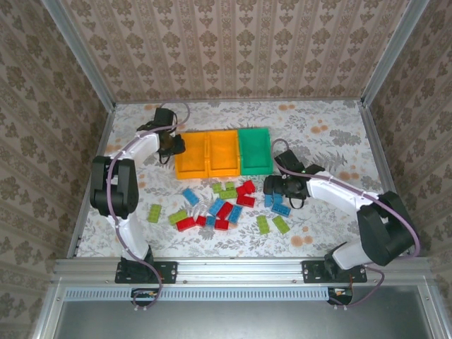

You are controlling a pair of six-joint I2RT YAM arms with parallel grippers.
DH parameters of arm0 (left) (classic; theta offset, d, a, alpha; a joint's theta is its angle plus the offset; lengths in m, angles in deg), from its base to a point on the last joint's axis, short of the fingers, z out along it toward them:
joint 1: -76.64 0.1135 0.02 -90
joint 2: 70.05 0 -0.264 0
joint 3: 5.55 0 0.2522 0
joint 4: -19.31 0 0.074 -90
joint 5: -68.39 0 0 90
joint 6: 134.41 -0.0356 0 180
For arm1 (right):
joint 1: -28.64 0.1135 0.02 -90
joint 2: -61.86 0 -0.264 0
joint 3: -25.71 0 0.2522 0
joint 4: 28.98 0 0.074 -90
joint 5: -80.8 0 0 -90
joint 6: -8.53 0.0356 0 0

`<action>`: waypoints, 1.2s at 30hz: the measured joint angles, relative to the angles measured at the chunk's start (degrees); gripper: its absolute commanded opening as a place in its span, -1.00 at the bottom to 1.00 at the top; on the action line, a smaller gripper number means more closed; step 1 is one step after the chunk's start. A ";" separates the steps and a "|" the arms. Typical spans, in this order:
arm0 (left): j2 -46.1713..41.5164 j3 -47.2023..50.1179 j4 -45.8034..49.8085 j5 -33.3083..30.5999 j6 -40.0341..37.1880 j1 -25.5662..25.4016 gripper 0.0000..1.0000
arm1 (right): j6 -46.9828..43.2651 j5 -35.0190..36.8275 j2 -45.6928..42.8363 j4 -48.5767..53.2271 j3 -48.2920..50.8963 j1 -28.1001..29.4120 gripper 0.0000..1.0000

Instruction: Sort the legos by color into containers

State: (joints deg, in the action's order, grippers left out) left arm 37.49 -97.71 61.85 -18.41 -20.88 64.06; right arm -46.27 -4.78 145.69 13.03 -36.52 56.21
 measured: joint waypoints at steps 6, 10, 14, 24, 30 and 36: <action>0.02 -0.02 -0.02 -0.20 -0.02 0.63 -0.46 | 1.33 0.81 2.40 1.62 -0.35 1.09 0.66; 0.02 -0.02 -0.04 -0.61 -0.81 0.39 -0.38 | 1.53 1.22 1.95 1.79 -0.13 1.25 0.60; -0.15 0.09 -0.11 -1.68 -1.66 -0.76 -0.34 | 1.42 1.38 0.57 1.81 0.79 1.36 0.47; -3.06 3.10 -1.16 -2.43 -2.14 -3.41 -0.28 | 1.29 1.42 -0.92 1.64 2.80 1.36 0.24; -3.34 4.00 -2.08 -2.10 -2.21 -3.58 -0.25 | 0.85 1.40 -0.85 0.66 2.86 1.36 0.00; -3.69 4.28 -2.69 -1.57 -2.64 -4.24 -0.23 | 0.85 1.40 -0.37 -0.37 3.02 1.36 -0.30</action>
State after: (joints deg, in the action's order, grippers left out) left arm 33.80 -93.42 59.16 -19.98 -23.53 59.82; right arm -45.42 -3.38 145.32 12.66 -33.51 57.57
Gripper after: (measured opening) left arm 0.382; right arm 0.374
